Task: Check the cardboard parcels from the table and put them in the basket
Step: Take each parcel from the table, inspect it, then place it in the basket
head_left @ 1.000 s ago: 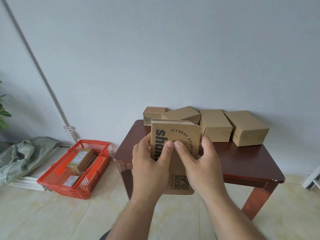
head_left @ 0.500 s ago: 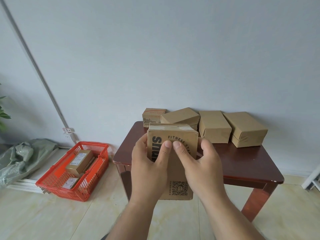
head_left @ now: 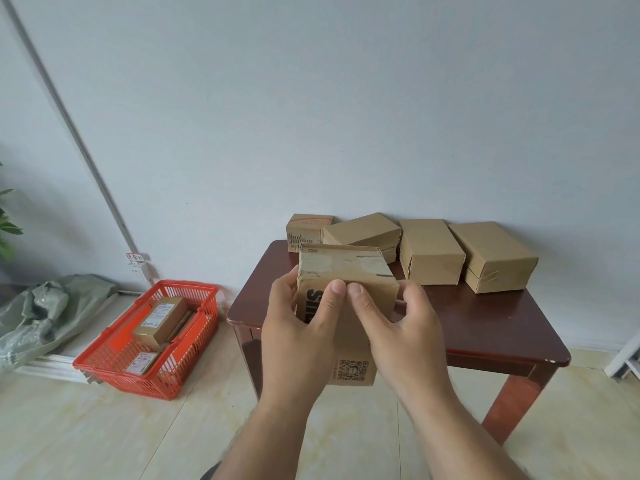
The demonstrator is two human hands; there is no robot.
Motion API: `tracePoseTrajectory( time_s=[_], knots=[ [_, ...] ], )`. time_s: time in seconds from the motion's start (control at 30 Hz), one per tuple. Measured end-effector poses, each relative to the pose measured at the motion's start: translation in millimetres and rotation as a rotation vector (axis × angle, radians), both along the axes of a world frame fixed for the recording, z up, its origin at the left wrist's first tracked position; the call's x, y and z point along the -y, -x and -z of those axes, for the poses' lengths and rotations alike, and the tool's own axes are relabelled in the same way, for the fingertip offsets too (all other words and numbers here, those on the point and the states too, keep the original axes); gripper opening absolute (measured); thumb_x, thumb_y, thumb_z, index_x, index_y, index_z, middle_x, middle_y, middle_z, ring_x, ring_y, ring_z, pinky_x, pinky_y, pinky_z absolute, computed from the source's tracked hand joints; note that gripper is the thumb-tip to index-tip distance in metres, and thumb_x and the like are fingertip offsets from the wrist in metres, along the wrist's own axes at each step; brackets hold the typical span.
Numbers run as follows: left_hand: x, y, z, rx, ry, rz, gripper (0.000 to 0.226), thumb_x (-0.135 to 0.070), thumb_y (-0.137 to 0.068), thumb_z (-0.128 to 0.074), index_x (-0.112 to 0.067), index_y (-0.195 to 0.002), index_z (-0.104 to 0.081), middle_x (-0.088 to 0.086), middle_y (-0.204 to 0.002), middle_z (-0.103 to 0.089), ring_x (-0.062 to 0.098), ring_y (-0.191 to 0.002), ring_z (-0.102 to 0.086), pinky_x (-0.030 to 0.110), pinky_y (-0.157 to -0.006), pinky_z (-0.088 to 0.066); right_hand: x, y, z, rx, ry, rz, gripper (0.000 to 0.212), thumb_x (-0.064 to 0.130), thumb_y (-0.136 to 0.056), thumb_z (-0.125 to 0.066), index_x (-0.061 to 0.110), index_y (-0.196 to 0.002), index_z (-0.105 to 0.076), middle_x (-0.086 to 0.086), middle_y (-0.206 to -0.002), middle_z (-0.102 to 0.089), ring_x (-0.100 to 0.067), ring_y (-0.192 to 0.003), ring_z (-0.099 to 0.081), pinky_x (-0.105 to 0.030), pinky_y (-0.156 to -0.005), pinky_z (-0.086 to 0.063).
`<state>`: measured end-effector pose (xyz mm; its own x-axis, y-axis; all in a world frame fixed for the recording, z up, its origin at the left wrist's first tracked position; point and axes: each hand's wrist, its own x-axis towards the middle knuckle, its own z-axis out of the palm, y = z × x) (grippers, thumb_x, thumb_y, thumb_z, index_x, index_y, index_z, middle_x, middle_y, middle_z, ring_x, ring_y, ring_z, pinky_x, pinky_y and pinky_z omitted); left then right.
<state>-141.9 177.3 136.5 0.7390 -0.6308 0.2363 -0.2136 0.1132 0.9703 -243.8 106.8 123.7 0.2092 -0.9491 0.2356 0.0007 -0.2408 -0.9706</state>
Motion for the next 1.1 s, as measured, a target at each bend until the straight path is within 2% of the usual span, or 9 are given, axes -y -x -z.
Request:
tracePoseTrajectory(
  time_s=[0.13,0.27,0.47,0.67,0.73,0.8,0.87,1.0,1.1],
  knots=[
    [-2,5,5,-0.065,0.013,0.003,0.038,-0.045,-0.089,-0.077,-0.034,-0.122,-0.060,-0.023,-0.106,-0.076,-0.004,-0.100,-0.071,0.018,-0.077,-0.054,5,1,-6,0.016,-0.063,-0.034,0.038,0.061,-0.080,-0.080,0.033,-0.102,-0.067,0.018,-0.099,-0.076,0.003,-0.090,-0.071,-0.026,-0.074,-0.055],
    [-2,2,4,-0.082,-0.027,0.013,0.029,-0.040,-0.093,-0.075,-0.039,-0.116,-0.057,-0.023,-0.101,-0.075,-0.002,-0.094,-0.072,0.025,-0.078,-0.056,3,0,-1,0.017,-0.111,-0.101,0.028,0.042,-0.088,-0.080,0.034,-0.109,-0.063,0.026,-0.102,-0.073,0.008,-0.091,-0.069,-0.024,-0.076,-0.054],
    [-1,-2,7,-0.033,-0.061,-0.006,0.031,-0.024,-0.095,-0.075,-0.034,-0.110,-0.050,-0.016,-0.105,-0.069,-0.013,-0.090,-0.065,0.004,-0.067,-0.046,1,-2,6,-0.046,-0.094,-0.107,0.031,0.027,-0.088,-0.082,0.027,-0.108,-0.057,0.019,-0.093,-0.073,0.012,-0.083,-0.066,-0.006,-0.062,-0.046],
    [1,3,18,-0.020,-0.037,0.024,0.053,-0.021,-0.093,-0.078,-0.034,-0.134,-0.047,-0.022,-0.119,-0.068,-0.012,-0.102,-0.066,0.010,-0.080,-0.053,10,-2,3,-0.115,-0.041,-0.014,0.035,0.041,-0.087,-0.083,0.028,-0.103,-0.054,0.011,-0.098,-0.072,0.008,-0.081,-0.067,-0.011,-0.058,-0.049],
    [4,-3,17,-0.009,-0.036,0.000,0.052,-0.031,-0.093,-0.079,-0.033,-0.138,-0.052,-0.017,-0.124,-0.069,-0.003,-0.112,-0.067,0.020,-0.091,-0.058,8,-2,7,-0.134,-0.029,-0.023,0.036,0.040,-0.087,-0.083,0.027,-0.103,-0.054,0.011,-0.097,-0.073,0.007,-0.080,-0.068,-0.011,-0.058,-0.049],
    [6,-8,16,0.027,-0.049,-0.031,0.051,-0.049,-0.088,-0.075,-0.040,-0.135,-0.058,-0.011,-0.126,-0.069,0.008,-0.117,-0.067,0.035,-0.098,-0.059,5,-2,10,-0.144,-0.020,-0.025,0.037,0.038,-0.087,-0.085,0.025,-0.105,-0.055,0.011,-0.098,-0.073,0.007,-0.081,-0.068,-0.011,-0.060,-0.049],
    [6,-11,16,0.058,-0.056,-0.048,0.039,-0.054,-0.086,-0.071,-0.048,-0.123,-0.063,-0.009,-0.122,-0.070,0.010,-0.113,-0.068,0.041,-0.096,-0.059,3,-2,12,-0.151,-0.018,-0.028,0.037,0.036,-0.086,-0.085,0.025,-0.105,-0.055,0.010,-0.098,-0.072,0.007,-0.082,-0.068,-0.011,-0.061,-0.050],
    [5,-5,19,0.056,-0.053,-0.045,0.033,-0.049,-0.089,-0.075,-0.050,-0.119,-0.062,-0.014,-0.124,-0.066,0.007,-0.114,-0.067,0.040,-0.097,-0.058,8,0,7,-0.132,-0.007,-0.025,0.039,0.040,-0.085,-0.085,0.029,-0.112,-0.058,0.013,-0.101,-0.073,0.007,-0.085,-0.068,-0.012,-0.064,-0.052],
    [5,0,23,0.054,-0.049,-0.054,0.040,-0.036,-0.091,-0.079,-0.047,-0.121,-0.056,-0.021,-0.126,-0.057,0.002,-0.121,-0.060,0.035,-0.101,-0.055,12,0,5,-0.109,0.008,-0.032,0.038,0.046,-0.087,-0.080,0.036,-0.121,-0.066,0.016,-0.107,-0.075,0.004,-0.095,-0.070,-0.026,-0.083,-0.058]
  ],
)
